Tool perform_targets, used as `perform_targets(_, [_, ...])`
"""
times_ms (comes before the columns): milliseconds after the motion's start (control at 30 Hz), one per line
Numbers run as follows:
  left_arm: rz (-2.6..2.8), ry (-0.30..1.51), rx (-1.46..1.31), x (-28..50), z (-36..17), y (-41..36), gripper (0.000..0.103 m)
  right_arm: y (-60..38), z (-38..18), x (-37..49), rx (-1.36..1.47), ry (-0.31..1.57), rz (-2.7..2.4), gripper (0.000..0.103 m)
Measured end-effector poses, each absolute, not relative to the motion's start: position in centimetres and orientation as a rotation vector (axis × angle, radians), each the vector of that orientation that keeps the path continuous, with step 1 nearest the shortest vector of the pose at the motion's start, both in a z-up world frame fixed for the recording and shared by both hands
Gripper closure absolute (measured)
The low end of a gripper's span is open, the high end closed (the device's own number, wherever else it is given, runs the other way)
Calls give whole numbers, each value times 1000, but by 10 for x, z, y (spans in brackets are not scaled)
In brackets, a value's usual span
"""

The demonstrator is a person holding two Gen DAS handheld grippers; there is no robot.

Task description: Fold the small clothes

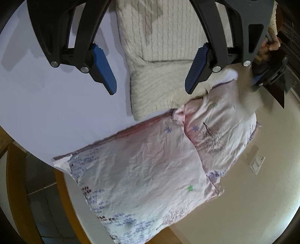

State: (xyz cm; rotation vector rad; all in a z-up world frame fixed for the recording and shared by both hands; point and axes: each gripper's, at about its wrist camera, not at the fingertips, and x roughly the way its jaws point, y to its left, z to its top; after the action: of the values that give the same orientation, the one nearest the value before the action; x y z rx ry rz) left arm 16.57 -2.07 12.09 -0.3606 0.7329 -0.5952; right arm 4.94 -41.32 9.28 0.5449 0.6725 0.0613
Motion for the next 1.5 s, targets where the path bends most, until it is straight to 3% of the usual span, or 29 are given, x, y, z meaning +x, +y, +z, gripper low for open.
perform_targets(67, [-637, 824, -218, 160, 101, -68, 57, -415, 90, 39, 540, 699, 72, 28])
perform_targets(133, [-644, 807, -207, 147, 97, -63, 57, -419, 90, 26, 522, 700, 86, 28])
perform_targets(200, [-624, 785, -234, 128, 101, -32, 57, -421, 89, 3, 487, 700, 97, 21])
perform_targets(333, [-662, 777, -325, 78, 105, 44, 55, -424, 80, -39, 505, 747, 191, 21])
perform_targets(400, [-672, 778, -354, 51, 102, 71, 47, -421, 69, -65, 551, 794, 293, 21])
perform_targets(467, [-618, 778, -379, 11, 90, 110, 34, -416, 56, -92, 586, 858, 374, 21])
perform_targets(633, [-557, 821, -554, -65, 39, 185, 33, -417, 21, -139, 631, 1020, 391, 23])
perform_targets(733, [-550, 882, -601, -81, 0, 195, 33, -426, -24, -144, 862, 1074, 429, 33])
perform_targets(933, [-624, 945, -699, -71, -50, 167, 34, -404, -68, -125, 1002, 1102, 559, 66])
perform_targets(1000, [-651, 935, -730, -66, -57, 157, 41, -396, -73, -121, 1017, 1097, 598, 89])
perform_targets(1033, [-661, 937, -749, -63, -61, 152, 53, -392, -72, -122, 1026, 1078, 624, 94])
perform_targets(1067, [-666, 945, -764, -60, -64, 149, 70, -392, -68, -122, 1017, 1064, 632, 95])
perform_targets(1167, [-681, 959, -811, -60, -68, 148, 95, -387, -40, -123, 940, 1002, 648, 95])
perform_targets(1333, [-723, 887, -775, -60, -27, 150, 97, -382, 26, -101, 837, 819, 701, 95])
perform_targets(1500, [-649, 665, -639, 18, 68, 157, 97, -379, 105, -34, 720, 599, 733, 95])
